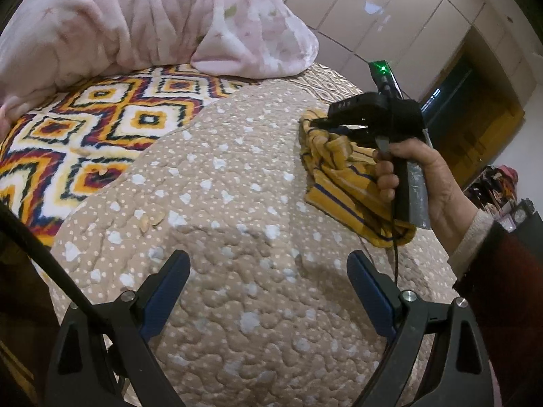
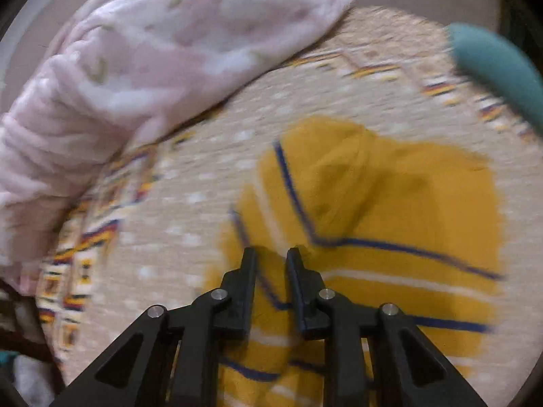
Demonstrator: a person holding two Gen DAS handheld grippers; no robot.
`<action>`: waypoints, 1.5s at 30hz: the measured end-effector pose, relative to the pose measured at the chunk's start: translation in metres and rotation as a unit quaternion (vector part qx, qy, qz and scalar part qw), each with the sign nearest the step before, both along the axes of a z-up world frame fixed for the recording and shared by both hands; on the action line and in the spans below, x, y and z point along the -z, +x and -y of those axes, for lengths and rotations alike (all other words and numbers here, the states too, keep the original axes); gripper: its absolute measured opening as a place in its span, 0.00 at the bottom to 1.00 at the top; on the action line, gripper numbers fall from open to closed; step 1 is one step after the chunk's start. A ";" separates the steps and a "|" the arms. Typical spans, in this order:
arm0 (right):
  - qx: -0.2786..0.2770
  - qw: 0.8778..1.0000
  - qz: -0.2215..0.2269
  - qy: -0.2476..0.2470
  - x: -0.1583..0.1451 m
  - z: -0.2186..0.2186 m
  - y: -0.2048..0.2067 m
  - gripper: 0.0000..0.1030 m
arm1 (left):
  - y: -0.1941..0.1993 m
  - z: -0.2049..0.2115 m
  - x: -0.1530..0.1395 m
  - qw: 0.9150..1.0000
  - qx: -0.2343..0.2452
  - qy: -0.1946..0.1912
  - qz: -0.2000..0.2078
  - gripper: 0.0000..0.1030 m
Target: Fold small clothes
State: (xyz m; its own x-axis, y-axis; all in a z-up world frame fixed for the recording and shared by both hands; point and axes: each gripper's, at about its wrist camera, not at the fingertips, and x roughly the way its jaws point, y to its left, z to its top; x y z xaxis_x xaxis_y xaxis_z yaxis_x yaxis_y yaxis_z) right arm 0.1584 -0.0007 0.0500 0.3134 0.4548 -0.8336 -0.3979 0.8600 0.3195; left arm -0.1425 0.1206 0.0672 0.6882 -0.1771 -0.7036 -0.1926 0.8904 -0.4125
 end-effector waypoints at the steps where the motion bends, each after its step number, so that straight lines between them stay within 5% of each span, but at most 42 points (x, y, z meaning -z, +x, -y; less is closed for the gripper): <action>1: -0.013 1.000 -0.006 0.008 -0.001 -0.003 -0.002 0.22 | 0.001 -0.001 0.000 1.000 -0.001 0.000 0.000 0.90; 6: -0.020 0.998 0.046 0.042 -0.047 0.031 -0.040 0.27 | 0.019 0.001 -0.015 1.000 0.009 -0.005 0.010 0.90; 11: 0.070 0.993 0.097 0.017 -0.065 0.122 -0.080 0.70 | 0.075 0.014 -0.028 0.999 0.038 -0.005 0.002 0.90; 15: 0.121 0.991 0.058 0.026 -0.036 0.180 -0.098 0.72 | 0.130 0.041 -0.029 0.997 0.051 0.054 -0.010 0.90; 20: 0.148 0.981 0.010 0.123 -0.005 0.204 -0.099 0.72 | 0.186 0.076 -0.030 0.987 0.071 0.145 -0.010 0.90; 22: 0.150 0.977 0.012 0.149 -0.001 0.197 -0.094 0.72 | 0.206 0.082 -0.022 0.983 0.074 0.167 -0.030 0.80; 24: 0.139 0.980 -0.011 0.140 0.009 0.182 -0.086 0.65 | 0.222 0.081 -0.009 0.981 0.091 0.154 -0.076 0.16; 25: 0.134 0.983 -0.020 0.127 0.012 0.175 -0.083 0.40 | 0.228 0.077 -0.004 0.982 0.094 0.130 -0.101 0.12; 28: 0.119 0.983 -0.011 0.140 -0.001 0.184 -0.082 0.17 | 0.225 0.063 -0.014 0.990 0.088 0.052 -0.095 0.11; 30: 0.124 0.980 0.005 0.156 -0.012 0.204 -0.087 0.10 | 0.215 0.057 -0.029 0.991 0.104 -0.028 -0.076 0.10; 32: 0.146 0.975 0.013 0.166 -0.013 0.228 -0.094 0.03 | 0.204 0.058 -0.038 0.989 0.115 -0.069 -0.054 0.09; 39: 0.177 0.977 0.001 0.118 0.014 0.241 -0.110 0.04 | 0.197 0.057 0.027 0.989 0.078 -0.046 -0.119 0.12; 42: 0.171 0.980 0.044 0.092 -0.008 0.230 -0.118 0.07 | 0.189 0.052 0.022 0.991 0.073 -0.043 -0.107 0.27; 45: 0.149 0.982 0.090 0.078 -0.034 0.210 -0.124 0.11 | 0.181 0.047 0.008 0.993 0.063 -0.038 -0.096 0.29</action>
State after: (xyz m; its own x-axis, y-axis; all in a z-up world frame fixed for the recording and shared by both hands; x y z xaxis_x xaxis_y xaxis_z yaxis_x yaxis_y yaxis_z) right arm 0.0348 -0.2110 0.0835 0.5879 0.4386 -0.6798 -0.1984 0.8928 0.4044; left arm 0.0389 0.0732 0.0588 0.5111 -0.3110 -0.8013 -0.1626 0.8804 -0.4454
